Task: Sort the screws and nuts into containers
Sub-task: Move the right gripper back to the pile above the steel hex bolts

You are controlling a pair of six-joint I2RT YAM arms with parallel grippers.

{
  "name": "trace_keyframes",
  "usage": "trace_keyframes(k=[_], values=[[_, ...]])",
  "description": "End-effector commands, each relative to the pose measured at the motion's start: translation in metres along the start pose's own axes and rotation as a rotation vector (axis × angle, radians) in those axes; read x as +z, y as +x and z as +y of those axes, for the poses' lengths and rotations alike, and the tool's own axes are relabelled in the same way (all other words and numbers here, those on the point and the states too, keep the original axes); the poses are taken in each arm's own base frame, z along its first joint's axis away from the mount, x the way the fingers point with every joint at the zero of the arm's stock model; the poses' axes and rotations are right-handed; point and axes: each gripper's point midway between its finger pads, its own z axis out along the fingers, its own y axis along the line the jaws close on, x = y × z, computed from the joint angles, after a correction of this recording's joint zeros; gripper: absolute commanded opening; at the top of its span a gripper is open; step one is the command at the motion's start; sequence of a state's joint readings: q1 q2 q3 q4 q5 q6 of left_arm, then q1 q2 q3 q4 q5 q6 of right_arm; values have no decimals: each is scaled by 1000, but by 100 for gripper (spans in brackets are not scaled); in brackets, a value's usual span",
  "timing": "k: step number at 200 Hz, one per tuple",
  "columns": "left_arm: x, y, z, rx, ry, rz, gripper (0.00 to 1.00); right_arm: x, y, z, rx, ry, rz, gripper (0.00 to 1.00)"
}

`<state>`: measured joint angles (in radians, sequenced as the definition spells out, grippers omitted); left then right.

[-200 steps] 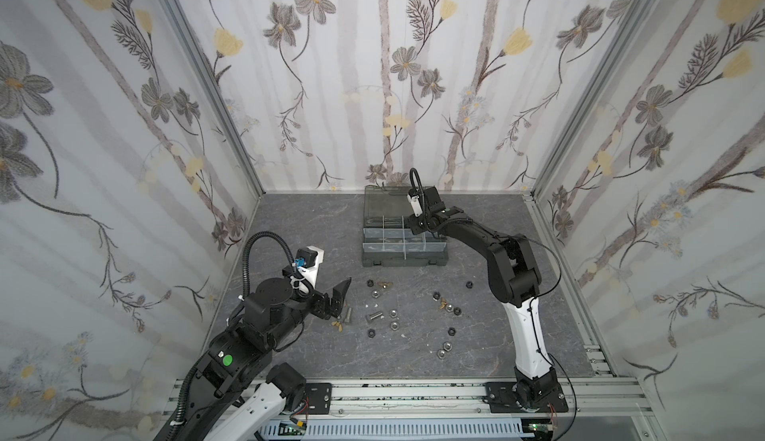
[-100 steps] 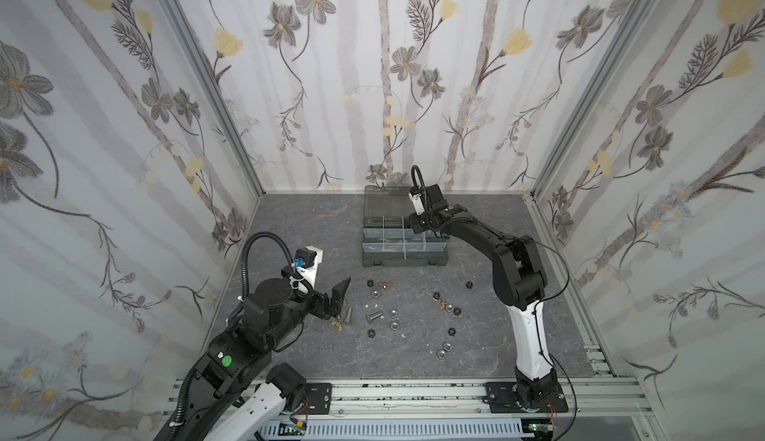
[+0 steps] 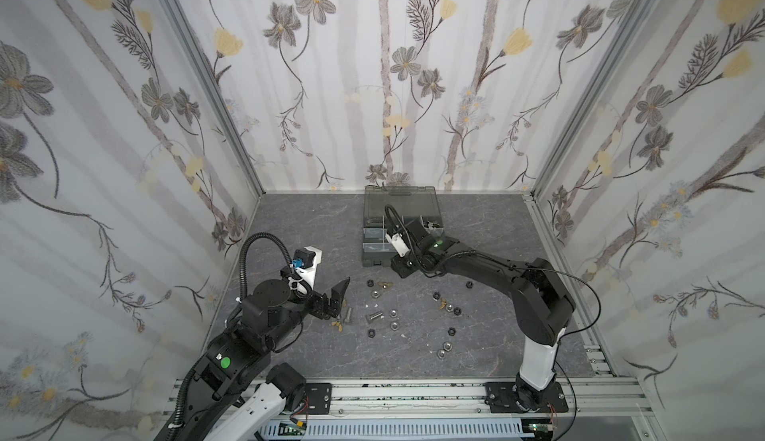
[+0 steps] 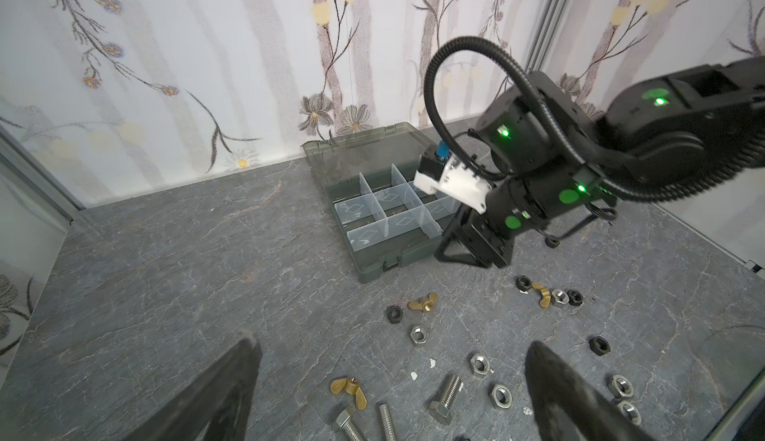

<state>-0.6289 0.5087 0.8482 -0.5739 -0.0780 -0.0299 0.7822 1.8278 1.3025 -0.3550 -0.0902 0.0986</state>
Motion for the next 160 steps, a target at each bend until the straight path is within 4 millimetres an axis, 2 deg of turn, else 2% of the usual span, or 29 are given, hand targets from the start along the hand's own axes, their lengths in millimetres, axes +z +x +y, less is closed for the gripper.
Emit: trace_keyframes(k=[1,33,69,96,120,160], values=[[-1,-4,1,-7,-3,-18,100,-16,12,52,-157,-191,-61,43],[-1,-4,-1,-4,5,-18,100,-23,39,81,-301,-273,-19,43],[-1,-3,-1,-3,7,-20,100,-5,69,112,-485,-304,75,44],[-3,-5,0,-8,0,-28,100,14,76,123,-502,-347,158,44],[-4,-5,0,-11,2,-30,100,30,83,128,-586,-304,199,45],[-5,-6,0,-14,5,-35,100,38,88,130,-621,-283,217,43]])
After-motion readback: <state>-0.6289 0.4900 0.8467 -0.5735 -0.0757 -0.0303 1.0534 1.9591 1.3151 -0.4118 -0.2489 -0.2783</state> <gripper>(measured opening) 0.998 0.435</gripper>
